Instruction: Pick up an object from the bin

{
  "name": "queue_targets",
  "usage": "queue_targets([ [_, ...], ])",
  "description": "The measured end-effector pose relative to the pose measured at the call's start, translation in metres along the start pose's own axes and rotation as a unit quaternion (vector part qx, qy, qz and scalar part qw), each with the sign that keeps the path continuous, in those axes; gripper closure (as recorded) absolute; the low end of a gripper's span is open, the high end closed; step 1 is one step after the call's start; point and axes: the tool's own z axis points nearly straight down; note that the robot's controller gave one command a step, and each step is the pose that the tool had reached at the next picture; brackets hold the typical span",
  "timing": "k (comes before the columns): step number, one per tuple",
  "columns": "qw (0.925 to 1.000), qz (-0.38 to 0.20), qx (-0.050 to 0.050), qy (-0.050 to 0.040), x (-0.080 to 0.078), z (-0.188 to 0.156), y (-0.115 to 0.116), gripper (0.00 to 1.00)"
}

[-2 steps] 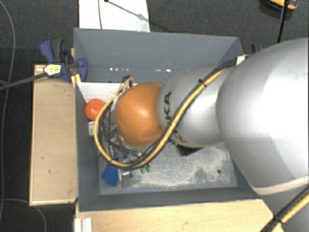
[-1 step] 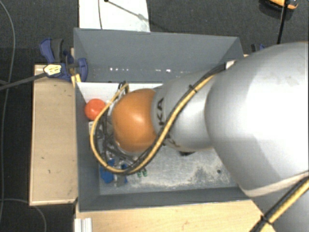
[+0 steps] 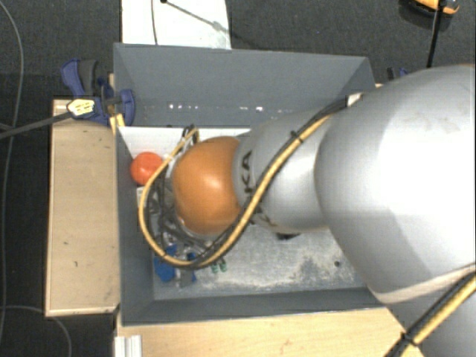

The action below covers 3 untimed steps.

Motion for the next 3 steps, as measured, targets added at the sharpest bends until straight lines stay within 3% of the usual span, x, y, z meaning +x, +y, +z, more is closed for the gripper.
queue_targets([
  [1,0.9996,0.028,0.000,-0.0006,0.000,-0.087,0.011,1.00],
  [3,0.9996,0.029,-0.001,-0.0009,0.004,-0.103,0.014,1.00],
])
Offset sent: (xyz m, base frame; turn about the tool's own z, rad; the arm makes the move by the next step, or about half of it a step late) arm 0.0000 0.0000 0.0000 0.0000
